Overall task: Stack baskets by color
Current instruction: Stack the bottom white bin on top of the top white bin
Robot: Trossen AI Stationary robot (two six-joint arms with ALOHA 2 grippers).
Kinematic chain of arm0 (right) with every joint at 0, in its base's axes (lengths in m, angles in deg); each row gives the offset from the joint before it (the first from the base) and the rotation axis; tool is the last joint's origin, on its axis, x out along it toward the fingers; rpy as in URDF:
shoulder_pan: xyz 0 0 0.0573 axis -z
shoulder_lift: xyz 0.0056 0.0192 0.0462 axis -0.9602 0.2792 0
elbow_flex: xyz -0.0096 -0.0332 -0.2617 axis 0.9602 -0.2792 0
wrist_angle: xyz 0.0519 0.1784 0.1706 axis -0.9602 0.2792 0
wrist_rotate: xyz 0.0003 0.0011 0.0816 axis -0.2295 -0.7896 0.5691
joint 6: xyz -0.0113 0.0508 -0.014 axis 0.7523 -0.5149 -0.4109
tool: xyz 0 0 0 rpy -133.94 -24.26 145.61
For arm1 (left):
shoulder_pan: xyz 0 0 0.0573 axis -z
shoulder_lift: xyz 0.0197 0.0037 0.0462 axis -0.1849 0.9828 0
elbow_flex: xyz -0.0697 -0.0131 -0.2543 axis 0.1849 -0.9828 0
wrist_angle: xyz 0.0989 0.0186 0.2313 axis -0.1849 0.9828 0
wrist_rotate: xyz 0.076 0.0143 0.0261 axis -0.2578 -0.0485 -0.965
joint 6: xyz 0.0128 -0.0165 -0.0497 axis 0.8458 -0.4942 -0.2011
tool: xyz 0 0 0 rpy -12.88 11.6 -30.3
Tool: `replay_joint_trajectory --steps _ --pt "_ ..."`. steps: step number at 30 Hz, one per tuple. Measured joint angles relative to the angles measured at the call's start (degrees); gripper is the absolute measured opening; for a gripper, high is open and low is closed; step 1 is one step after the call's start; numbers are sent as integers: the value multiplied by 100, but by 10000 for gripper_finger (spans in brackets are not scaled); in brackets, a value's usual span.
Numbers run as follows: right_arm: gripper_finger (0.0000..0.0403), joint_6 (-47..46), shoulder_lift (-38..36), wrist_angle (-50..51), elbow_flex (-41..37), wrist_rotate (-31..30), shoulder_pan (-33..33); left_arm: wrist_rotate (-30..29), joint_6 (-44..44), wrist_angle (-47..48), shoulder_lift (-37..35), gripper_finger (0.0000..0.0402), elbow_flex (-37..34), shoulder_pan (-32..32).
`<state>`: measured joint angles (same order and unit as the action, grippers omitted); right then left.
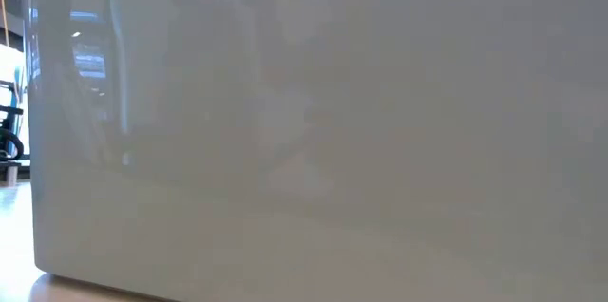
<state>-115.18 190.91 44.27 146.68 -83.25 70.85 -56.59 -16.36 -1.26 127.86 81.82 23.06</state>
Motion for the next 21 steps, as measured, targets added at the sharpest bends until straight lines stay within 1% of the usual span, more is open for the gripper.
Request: replay_joint_trajectory --steps 3,8,16,18,21 --pt "0 8 -57 77 0 115 252 -382 9 16 -76 127 0 -1" --pt "0 -94 -59 107 0 623 535 -1149 13 19 -309 126 0 -2" --pt "0 -196 -123 396 7 721 813 -2302 -40 -21 -684 126 0 -2" --pt "0 -210 -155 536 7 715 931 -2497 -41 -20 -756 126 0 -2" --pt "0 -255 -215 633 7 648 1141 -2637 -39 -18 -819 126 0 -2"
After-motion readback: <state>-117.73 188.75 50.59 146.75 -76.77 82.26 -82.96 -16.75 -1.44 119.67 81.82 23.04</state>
